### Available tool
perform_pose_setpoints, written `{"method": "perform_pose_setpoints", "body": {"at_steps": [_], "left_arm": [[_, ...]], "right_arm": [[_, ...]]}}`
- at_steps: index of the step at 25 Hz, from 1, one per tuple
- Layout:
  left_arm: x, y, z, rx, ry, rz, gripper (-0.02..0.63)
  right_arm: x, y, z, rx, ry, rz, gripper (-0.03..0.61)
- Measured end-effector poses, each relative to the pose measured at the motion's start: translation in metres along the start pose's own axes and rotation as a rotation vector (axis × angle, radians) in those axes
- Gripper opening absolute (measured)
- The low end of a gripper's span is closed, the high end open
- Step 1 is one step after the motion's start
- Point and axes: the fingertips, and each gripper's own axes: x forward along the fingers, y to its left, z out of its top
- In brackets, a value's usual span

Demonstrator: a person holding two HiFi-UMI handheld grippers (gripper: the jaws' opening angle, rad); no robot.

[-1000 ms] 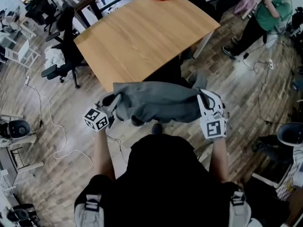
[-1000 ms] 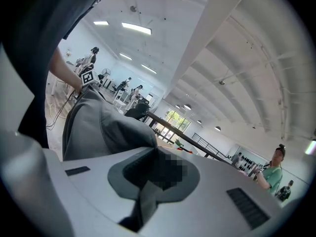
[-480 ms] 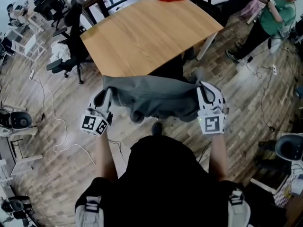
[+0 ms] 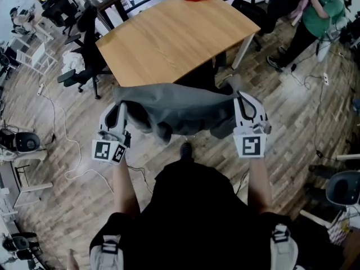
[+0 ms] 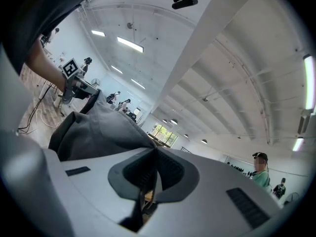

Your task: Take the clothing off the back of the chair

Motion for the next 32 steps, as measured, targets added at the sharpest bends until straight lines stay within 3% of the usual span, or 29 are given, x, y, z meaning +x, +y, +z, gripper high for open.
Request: {"method": "perform_pose_setpoints", "body": {"at_steps": [15, 16, 19, 21, 32], "left_arm": [[-0.063, -0.074, 0.097, 0.064, -0.174, 0.050, 0.023], [-0.069, -0.080, 0.102, 0.068, -0.184, 0.054, 0.022], [-0.086, -0.097, 0.116, 0.075, -0.209, 0.060, 0.021], [-0.096, -0.108, 0.123, 0.081, -0.218, 0.063, 0.021], [-0.135, -0.175, 0.147, 0.148, -0.218, 0.071, 0.020]], "right_arm": [[-0.096, -0.036, 0.046, -0.016, -0.066, -0.054, 0.008], [-0.104, -0.038, 0.053, -0.029, -0.090, -0.055, 0.006], [-0.128, -0.042, 0.092, -0.104, -0.288, -0.063, 0.008], [-0.144, -0.044, 0.102, -0.118, -0.330, -0.068, 0.006], [-0.212, -0.057, 0.095, -0.095, -0.323, -0.058, 0.008]]}}
